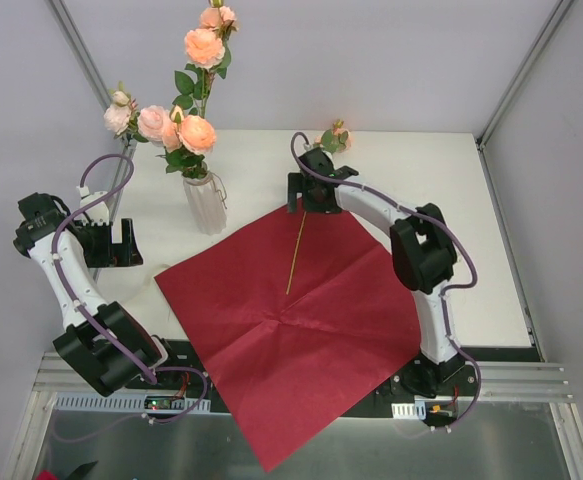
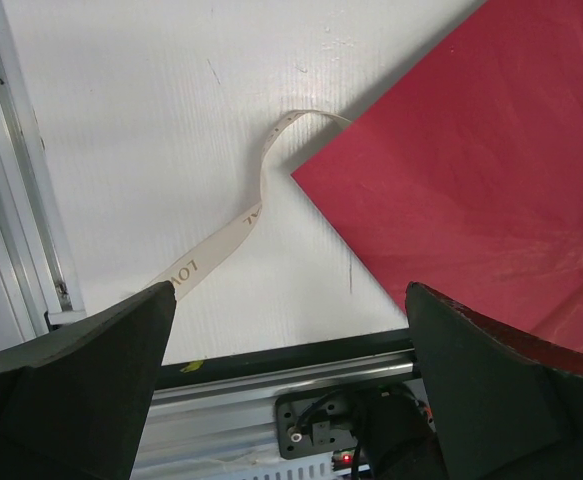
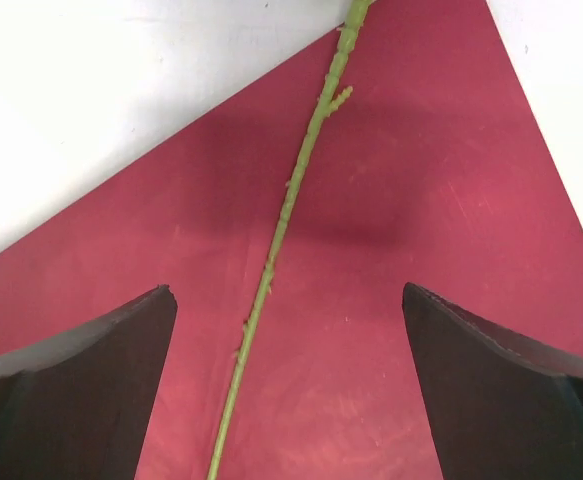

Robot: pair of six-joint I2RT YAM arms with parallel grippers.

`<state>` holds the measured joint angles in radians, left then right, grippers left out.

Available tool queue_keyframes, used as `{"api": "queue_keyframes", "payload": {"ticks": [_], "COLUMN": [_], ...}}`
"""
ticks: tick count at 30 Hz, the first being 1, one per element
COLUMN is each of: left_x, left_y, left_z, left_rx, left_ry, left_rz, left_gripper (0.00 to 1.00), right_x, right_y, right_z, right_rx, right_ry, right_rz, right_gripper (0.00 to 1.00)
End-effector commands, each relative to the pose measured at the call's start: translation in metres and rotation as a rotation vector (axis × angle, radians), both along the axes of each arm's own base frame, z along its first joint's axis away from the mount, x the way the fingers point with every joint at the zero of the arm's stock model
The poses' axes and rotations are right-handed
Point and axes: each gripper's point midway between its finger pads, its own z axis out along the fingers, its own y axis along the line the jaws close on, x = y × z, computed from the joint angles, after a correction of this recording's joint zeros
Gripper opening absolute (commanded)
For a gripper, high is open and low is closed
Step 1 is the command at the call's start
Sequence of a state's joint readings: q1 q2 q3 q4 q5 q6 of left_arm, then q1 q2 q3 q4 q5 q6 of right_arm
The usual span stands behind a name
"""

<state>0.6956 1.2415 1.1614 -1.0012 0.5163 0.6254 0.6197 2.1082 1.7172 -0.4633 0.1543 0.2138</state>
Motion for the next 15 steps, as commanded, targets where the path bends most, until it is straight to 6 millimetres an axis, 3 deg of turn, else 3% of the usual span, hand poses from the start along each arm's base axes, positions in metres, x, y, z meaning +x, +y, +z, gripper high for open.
{"api": "queue_keyframes", "payload": {"ticks": [1,4,11,15], "left_x": [0.002,0.001,0.002,0.002], "left_y": [-0.002,0.0,0.001,0.001], "left_z": [0.008,0.006,0.008,0.006], "left_rx": [-0.028,-0.024,-0.021,-0.023], "left_ry": [-0.014,-0.003,-0.007,-0.001], "left_rz": [0.009,0.008,0.008,0.006], "left_gripper": [0.99,0.99,0.99,0.99], "right_x": [0.017,0.023,0.03,0.035], "right_y": [-0.001,0.004,0.004,-0.002], "right_z": [0.004,-0.009,-0.028,-0.035], "right_rx": [-0.05,-0.046,-0.062,-0.112], "right_ry": [-0.022,-0.019,-0.007,-0.002], "right_rz": [-0.101,-0.131,-0.171,-0.199], "right_gripper": [0.99,0.82,0.7,0.51]}}
